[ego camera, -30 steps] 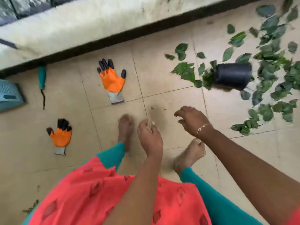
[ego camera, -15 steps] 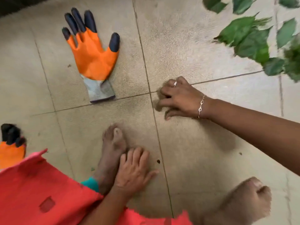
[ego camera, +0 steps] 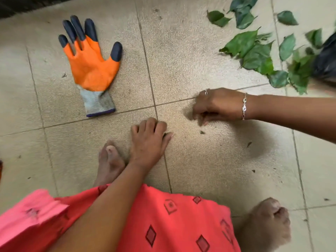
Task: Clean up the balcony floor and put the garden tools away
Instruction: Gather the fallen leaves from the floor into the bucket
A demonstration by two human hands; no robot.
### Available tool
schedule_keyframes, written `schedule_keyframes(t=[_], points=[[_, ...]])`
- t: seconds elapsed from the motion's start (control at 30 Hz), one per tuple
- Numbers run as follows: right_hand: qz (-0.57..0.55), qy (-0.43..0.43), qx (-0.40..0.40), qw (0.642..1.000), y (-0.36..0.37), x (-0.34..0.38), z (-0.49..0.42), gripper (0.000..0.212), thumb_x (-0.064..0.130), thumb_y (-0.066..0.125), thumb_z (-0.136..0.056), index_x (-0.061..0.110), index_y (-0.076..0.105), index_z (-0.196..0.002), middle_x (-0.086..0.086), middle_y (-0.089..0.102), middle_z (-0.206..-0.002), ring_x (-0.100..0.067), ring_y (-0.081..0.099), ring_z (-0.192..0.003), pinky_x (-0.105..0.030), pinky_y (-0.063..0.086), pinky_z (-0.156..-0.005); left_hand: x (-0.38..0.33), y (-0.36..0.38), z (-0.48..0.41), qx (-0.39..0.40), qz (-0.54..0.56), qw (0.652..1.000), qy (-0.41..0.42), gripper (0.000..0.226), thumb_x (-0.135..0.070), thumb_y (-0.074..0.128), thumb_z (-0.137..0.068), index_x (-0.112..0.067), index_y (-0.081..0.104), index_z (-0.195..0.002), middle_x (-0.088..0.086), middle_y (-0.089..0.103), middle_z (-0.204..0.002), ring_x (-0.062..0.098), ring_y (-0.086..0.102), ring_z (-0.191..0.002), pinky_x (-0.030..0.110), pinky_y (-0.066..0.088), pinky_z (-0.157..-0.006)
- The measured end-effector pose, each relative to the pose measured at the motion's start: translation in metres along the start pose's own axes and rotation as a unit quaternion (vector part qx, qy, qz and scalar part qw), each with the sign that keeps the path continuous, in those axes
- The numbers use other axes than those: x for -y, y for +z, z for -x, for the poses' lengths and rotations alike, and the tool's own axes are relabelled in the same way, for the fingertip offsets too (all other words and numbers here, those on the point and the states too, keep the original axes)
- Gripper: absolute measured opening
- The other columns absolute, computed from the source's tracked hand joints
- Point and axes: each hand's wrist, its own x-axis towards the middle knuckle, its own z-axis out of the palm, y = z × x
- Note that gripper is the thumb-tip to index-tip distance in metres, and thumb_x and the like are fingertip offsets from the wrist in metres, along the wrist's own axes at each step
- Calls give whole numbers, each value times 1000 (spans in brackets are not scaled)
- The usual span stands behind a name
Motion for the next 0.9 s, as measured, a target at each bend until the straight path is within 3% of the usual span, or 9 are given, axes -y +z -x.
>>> schedule_keyframes(t=[0.13,0.27,0.43,0.57,0.63,0.7,0.77,0.83,0.9], points=[[35,-34,-12,999,21,8,15,26,35,50,-82,15,64,-90,-1,65,-78,-25,59,-75,-27,43,-66,-1,3,-21,-11,19,1000,8,29,-49,43,-86,-21,44,-91,6,55,-84,26,53,-75,37,40,-68],[93,-37,-39,994,29,12,16,15,32,47,-81,20,57,-76,0,59,-71,-22,56,-73,-26,46,-60,6,2,-19,-6,20,999,33,33,-45,41,-88,-15,54,-86,9,55,-81,27,53,-70,38,43,-63],[57,37,-124,990,28,15,16,26,27,48,-80,12,62,-64,-3,59,-65,-23,55,-66,-24,34,-64,-1,9,-20,-28,1,1000,13,36,-36,42,-88,-8,61,-78,11,57,-83,24,46,-76,33,30,-69],[25,138,-238,961,2,11,10,29,31,51,-79,9,65,-69,-5,61,-67,-26,56,-68,-25,37,-64,-32,-6,-55,-55,233,962,-130,29,-27,50,-93,-3,58,-79,11,52,-84,25,51,-74,34,42,-67],[23,152,-281,947,-13,11,5,23,27,56,-79,9,66,-71,-4,60,-67,-24,53,-67,-21,29,-65,-56,-26,-87,-41,449,848,-278,24,-23,52,-96,-8,53,-77,8,54,-80,25,54,-73,37,45,-64],[43,155,-326,932,-25,11,-1,20,25,57,-77,8,67,-71,-5,60,-67,-24,53,-65,-18,27,-66,-79,-46,-117,10,666,626,-405,26,-23,45,-100,-10,52,-78,5,63,-68,20,62,-63,32,50,-55],[92,152,-357,917,-31,11,-6,23,26,56,-76,8,68,-67,-7,59,-67,-27,54,-65,-23,34,-65,-96,-58,-139,48,786,413,-458,29,-21,39,-102,-7,55,-82,3,64,-58,11,63,-50,23,52,-47],[134,149,-352,914,-37,11,-7,28,30,55,-76,9,70,-65,-9,58,-69,-29,54,-65,-29,40,-58,-103,-64,-152,61,815,312,-484,32,-19,37,-102,-4,57,-84,6,64,-59,10,62,-45,18,49,-42],[136,128,-290,939,-41,9,-4,33,35,52,-79,10,72,-68,-10,60,-74,-29,56,-67,-29,42,-60,-102,-66,-156,61,813,297,-497,28,-15,39,-102,-2,58,-87,8,64,-65,12,61,-44,15,45,-38]])
